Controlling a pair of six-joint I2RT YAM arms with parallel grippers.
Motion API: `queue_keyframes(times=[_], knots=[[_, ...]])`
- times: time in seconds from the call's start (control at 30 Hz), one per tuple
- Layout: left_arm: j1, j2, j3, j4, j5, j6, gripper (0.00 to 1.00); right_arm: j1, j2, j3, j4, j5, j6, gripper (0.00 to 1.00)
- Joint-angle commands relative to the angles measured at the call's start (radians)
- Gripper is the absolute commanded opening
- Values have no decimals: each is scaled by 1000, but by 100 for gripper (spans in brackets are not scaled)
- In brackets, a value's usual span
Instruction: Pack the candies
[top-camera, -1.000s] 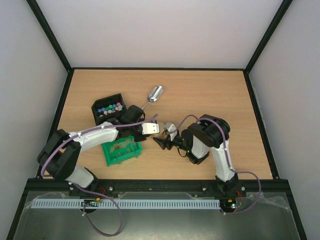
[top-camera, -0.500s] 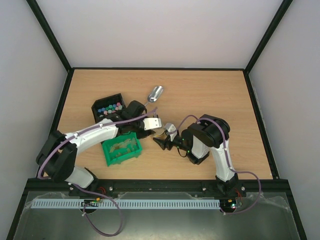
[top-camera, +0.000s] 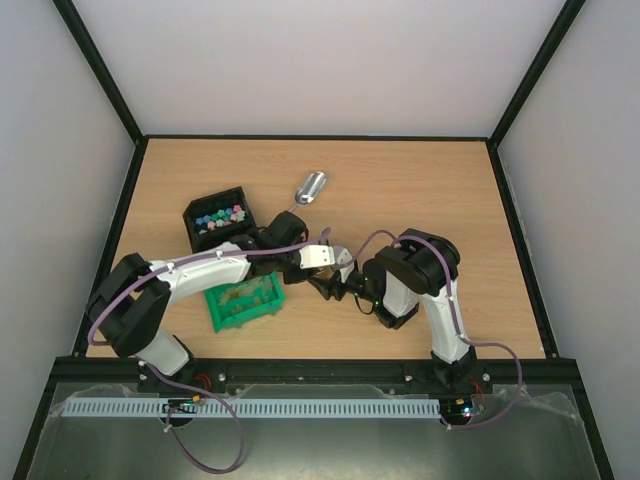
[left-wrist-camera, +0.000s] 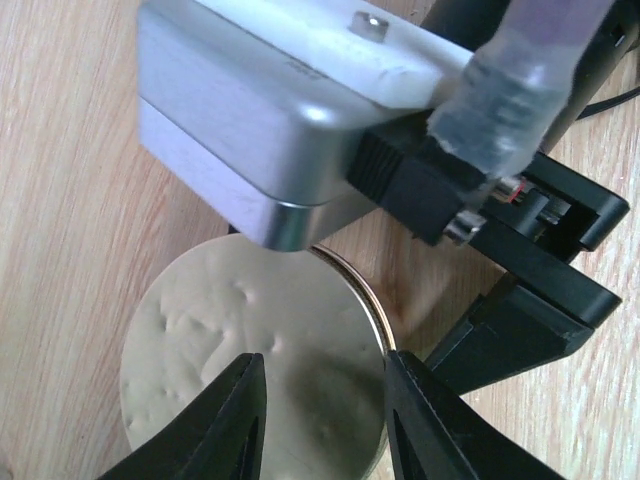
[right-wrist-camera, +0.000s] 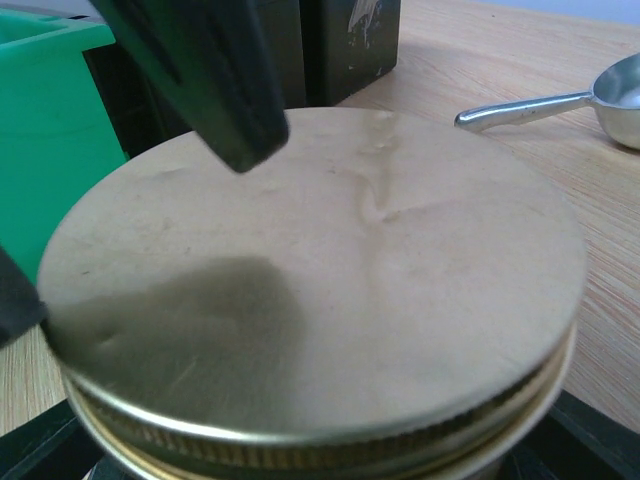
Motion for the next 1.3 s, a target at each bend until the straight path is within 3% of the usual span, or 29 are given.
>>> queue_keyframes(times=[0.0, 0.57, 0.67, 0.93, 1.27], knots=[[13, 1, -48, 44, -82, 44, 34, 22, 78, -43, 157, -70, 86, 46], [172, -62, -87, -28, -71, 133, 32, 20, 78, -43, 157, -72, 85, 45], [151, -95, -74, -51, -8, 114, 35, 20, 78, -41, 156, -72, 86, 45], [33, -43, -9, -46, 5, 49, 44, 21, 80, -41, 157, -73, 88, 45], [-2, 22, 1, 33, -17, 39, 49, 21, 80, -43, 157, -72, 87, 45]])
